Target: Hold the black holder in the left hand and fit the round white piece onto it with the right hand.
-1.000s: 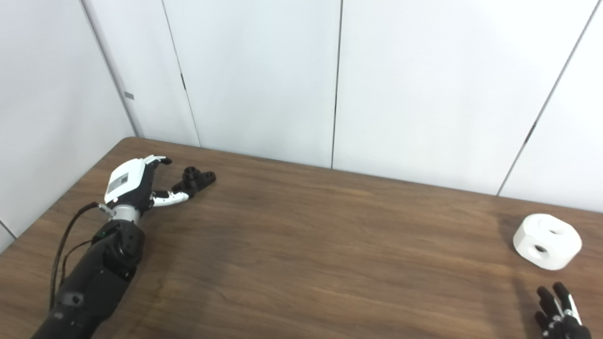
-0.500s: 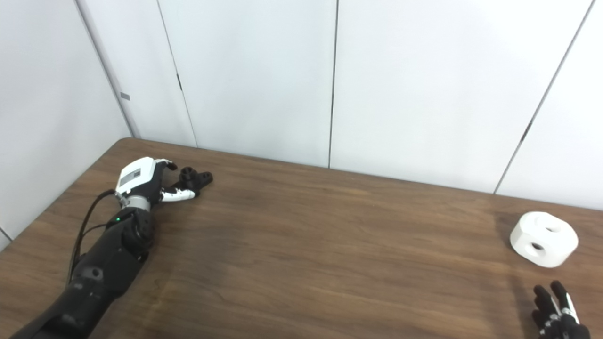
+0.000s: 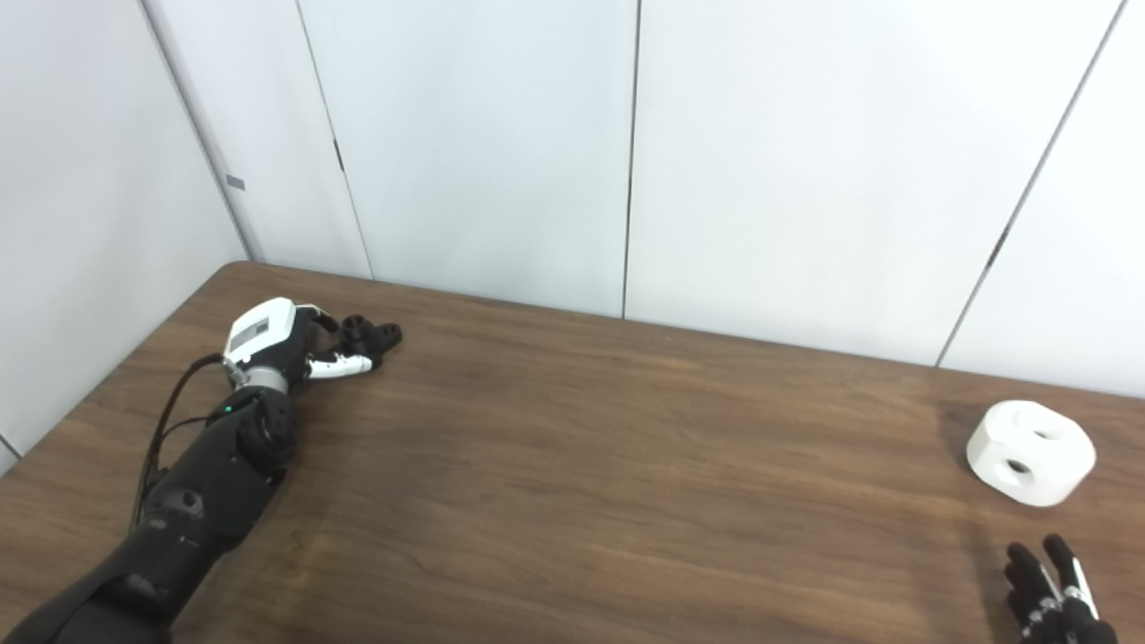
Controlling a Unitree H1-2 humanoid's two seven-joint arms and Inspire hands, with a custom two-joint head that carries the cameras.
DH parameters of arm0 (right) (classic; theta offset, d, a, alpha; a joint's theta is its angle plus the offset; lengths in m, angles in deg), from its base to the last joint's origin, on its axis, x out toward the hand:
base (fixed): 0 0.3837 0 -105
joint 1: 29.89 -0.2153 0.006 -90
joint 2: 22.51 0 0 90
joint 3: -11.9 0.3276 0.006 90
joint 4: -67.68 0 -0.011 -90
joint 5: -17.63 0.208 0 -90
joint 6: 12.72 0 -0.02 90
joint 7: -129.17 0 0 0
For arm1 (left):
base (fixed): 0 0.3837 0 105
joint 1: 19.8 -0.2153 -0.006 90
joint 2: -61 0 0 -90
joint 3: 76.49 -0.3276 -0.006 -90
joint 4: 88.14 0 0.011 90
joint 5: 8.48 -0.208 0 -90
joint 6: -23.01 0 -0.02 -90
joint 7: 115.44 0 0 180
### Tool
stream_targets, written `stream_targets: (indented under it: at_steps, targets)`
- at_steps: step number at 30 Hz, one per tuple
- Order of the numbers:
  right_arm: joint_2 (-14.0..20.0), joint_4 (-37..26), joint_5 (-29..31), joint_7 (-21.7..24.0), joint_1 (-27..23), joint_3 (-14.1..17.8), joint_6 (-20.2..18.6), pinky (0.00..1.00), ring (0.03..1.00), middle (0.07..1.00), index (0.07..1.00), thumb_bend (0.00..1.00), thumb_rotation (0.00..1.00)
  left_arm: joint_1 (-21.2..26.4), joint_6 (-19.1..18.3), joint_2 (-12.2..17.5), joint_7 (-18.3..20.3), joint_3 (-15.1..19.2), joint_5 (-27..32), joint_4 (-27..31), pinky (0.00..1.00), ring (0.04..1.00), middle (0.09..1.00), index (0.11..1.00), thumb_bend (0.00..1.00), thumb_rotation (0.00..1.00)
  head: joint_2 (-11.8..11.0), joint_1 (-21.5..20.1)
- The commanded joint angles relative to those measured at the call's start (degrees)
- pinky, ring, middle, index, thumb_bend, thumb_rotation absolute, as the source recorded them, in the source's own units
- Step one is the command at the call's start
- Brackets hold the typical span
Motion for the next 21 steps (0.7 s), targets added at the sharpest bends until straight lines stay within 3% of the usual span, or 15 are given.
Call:
stream_targets:
  at_steps: [1, 21]
  targets:
    - [-0.31, 0.82, 0.33, 0.59, 1.65, -0.46, -0.17, 1.0, 0.971, 0.941, 1.0, 0.67, 0.99, 1.4, 0.49, 2.21, -1.22, 0.27, 0.07, 1.68, 0.99, 0.935, 0.88, 0.663, 0.88, 0.36, 0.09, 0.07]
    - [0.03, 0.11, 0.7, 0.6, 1.89, -0.37, -0.73, 1.0, 0.959, 0.935, 1.0, 0.65, 0.99, 0.21, 2.14, 2.16, -1.44, -0.45, 1.02, 2.22, 0.98, 0.918, 0.845, 0.621, 0.88, 0.26, 0.8, -0.11]
